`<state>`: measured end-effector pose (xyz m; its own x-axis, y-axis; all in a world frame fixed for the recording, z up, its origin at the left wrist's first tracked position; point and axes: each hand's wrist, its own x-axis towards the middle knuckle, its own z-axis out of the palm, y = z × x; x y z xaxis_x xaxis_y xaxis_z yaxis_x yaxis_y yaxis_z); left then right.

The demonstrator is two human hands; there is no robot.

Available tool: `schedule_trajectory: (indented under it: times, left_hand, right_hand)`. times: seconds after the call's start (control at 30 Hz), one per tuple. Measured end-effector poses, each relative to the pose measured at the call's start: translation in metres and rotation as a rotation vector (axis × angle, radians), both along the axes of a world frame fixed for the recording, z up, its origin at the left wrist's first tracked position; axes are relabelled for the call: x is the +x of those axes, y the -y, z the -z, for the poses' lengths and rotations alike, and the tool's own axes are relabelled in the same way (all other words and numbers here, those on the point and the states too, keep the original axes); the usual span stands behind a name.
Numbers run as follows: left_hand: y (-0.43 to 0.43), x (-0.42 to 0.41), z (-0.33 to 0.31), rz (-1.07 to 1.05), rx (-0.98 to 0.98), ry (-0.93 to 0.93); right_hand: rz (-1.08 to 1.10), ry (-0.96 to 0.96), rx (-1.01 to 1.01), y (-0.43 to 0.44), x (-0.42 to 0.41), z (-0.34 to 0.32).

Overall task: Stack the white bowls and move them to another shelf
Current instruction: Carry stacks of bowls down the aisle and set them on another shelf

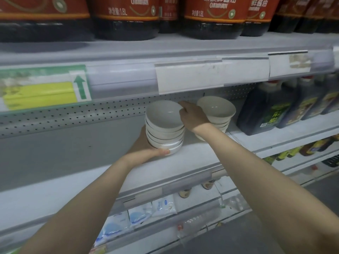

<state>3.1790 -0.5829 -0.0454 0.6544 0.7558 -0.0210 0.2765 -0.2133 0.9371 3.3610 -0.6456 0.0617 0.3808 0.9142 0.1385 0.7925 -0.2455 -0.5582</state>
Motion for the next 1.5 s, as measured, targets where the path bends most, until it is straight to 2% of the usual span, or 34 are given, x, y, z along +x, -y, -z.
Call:
schedule_trajectory:
  times: [0.13,0.33,0.5,0.63,0.83,1.03,1.2,1.33,1.5]
  left_hand:
    - [0.003,-0.001,-0.009,-0.018,0.041,-0.096]
    - [0.023,-0.01,-0.03,-0.066,0.234,-0.271]
    - [0.034,-0.036,-0.047,-0.1,0.344,-0.436]
    - [0.036,-0.066,-0.053,-0.116,0.54,-0.576]
    - [0.062,-0.13,-0.078,-0.119,0.777,-0.665]
    - [0.095,-0.23,-0.109,-0.13,0.993,-0.694]
    - [0.137,-0.348,-0.126,-0.148,1.137,-0.734]
    - [0.179,-0.451,-0.133,-0.21,1.183,-0.809]
    - [0.241,-0.592,-0.136,-0.357,1.191,-0.909]
  right_hand:
    - [-0.007,0.016,-0.005,0.002,-0.001,-0.001]
    - [0.001,0.095,-0.021,0.006,-0.003,-0.002]
    - [-0.063,0.313,0.072,0.019,-0.001,0.0]
    - [-0.144,0.572,0.209,0.035,-0.009,-0.002]
    - [-0.273,0.692,0.233,0.061,-0.061,-0.015]
    - [-0.428,0.85,0.365,0.086,-0.152,-0.033]
    - [-0.599,0.867,0.414,0.099,-0.257,-0.041]
    - [-0.736,0.85,0.412,0.115,-0.359,-0.04]
    - [-0.955,0.815,0.517,0.128,-0.502,-0.032]
